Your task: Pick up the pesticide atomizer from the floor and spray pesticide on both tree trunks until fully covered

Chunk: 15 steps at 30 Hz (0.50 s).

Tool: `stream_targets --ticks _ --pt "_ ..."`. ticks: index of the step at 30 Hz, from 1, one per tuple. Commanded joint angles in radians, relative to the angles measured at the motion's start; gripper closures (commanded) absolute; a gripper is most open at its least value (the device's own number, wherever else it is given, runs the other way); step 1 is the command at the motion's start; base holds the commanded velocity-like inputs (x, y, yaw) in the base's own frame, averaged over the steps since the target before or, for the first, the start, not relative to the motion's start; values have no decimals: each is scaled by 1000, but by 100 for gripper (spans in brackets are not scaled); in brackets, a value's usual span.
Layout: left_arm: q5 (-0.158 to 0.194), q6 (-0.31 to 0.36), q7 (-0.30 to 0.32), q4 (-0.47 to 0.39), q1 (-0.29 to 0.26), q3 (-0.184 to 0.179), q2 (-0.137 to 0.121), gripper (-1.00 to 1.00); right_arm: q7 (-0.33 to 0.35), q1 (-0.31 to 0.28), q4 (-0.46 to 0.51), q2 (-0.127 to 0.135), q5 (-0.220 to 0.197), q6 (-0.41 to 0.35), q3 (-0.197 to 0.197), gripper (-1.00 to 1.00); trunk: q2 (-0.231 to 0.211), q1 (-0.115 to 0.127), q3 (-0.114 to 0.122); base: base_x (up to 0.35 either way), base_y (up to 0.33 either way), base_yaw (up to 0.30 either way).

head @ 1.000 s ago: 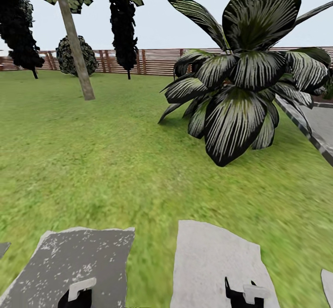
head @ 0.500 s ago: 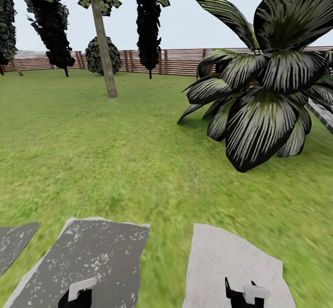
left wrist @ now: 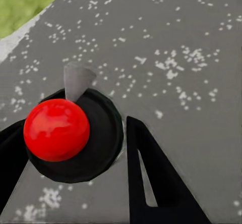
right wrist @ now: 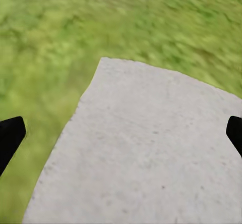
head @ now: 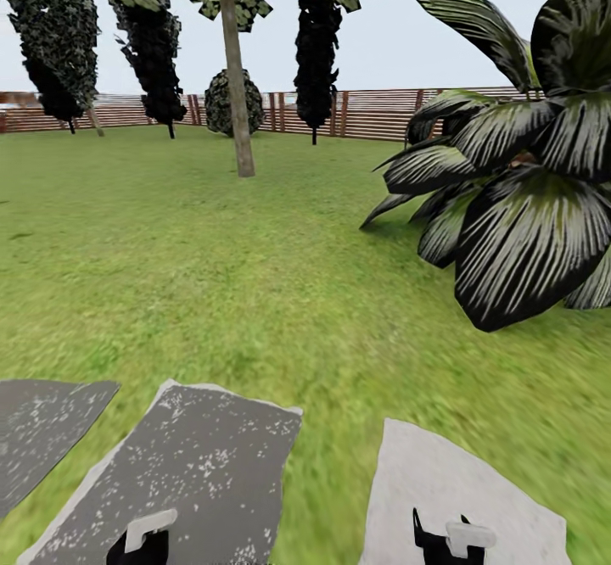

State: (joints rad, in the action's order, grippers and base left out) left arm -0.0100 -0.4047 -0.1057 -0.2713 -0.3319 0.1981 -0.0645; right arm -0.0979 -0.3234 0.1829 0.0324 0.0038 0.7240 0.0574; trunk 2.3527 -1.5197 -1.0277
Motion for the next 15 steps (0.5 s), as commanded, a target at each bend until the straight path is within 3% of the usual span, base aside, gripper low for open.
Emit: stream_targets --ticks 1,15 --pt "-1 -3 -3 1 -1 0 0 100 1 0 0 0 1 3 4 -100 0 0 -1 0 0 286" --pt "-1 -3 -3 1 -1 0 0 100 1 0 0 0 1 3 4 -100 0 0 -1 0 0 287"
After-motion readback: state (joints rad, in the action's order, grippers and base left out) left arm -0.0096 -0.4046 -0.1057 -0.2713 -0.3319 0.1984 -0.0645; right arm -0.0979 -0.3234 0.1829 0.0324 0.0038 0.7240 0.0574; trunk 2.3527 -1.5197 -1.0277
